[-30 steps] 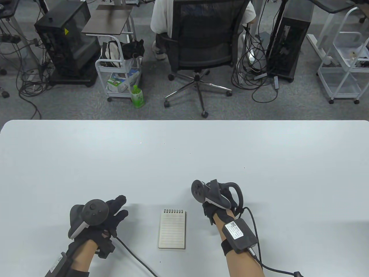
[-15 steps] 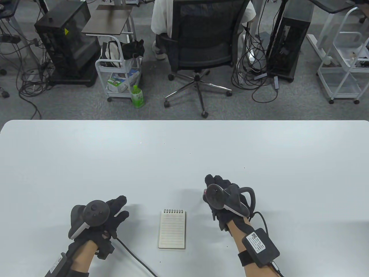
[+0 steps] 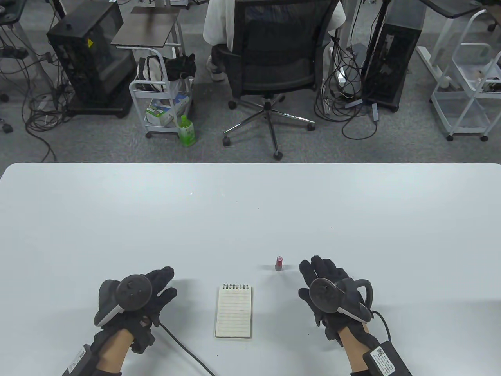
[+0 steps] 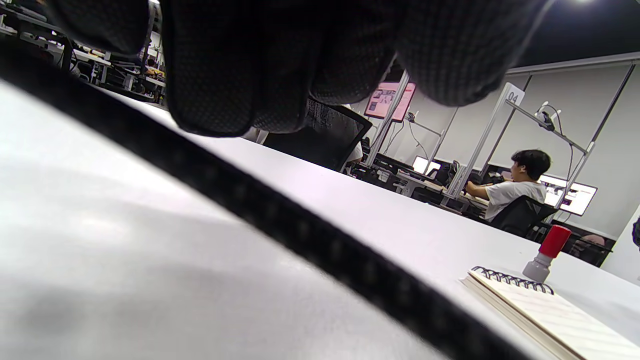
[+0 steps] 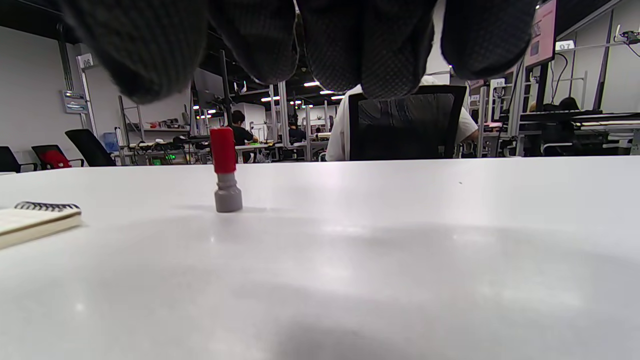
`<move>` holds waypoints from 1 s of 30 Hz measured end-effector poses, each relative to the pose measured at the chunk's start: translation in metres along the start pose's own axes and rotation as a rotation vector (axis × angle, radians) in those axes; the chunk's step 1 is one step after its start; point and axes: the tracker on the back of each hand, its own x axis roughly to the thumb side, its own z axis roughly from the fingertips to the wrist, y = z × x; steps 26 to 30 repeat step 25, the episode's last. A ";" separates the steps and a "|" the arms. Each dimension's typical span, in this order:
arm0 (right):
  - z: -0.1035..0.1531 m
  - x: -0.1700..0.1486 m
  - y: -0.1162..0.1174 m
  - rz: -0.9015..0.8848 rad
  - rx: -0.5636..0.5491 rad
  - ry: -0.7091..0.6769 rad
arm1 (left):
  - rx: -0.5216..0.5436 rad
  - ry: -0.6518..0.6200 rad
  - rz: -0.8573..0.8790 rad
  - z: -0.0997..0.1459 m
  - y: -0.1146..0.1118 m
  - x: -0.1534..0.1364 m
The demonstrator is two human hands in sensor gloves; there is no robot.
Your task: Stamp flower pattern stamp onto notebook
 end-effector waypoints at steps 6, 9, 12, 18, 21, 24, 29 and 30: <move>0.001 -0.009 0.005 0.009 0.041 0.023 | -0.014 0.007 -0.017 0.000 -0.004 0.001; 0.001 -0.010 0.004 -0.008 0.032 0.031 | -0.028 0.017 -0.017 0.000 -0.007 -0.001; 0.002 -0.010 0.004 -0.019 0.029 0.034 | -0.041 0.025 -0.014 0.000 -0.008 -0.003; 0.002 -0.009 0.004 -0.015 0.037 0.034 | -0.047 0.035 -0.002 0.002 -0.007 -0.006; 0.002 -0.009 0.004 -0.021 0.043 0.038 | -0.047 0.035 -0.002 0.002 -0.007 -0.007; 0.001 -0.008 0.006 -0.028 0.065 0.040 | -0.057 0.038 -0.002 0.002 -0.007 -0.008; 0.001 -0.008 0.007 -0.028 0.072 0.038 | -0.061 0.040 -0.001 0.002 -0.008 -0.008; 0.001 -0.008 0.007 -0.028 0.072 0.038 | -0.061 0.040 -0.001 0.002 -0.008 -0.008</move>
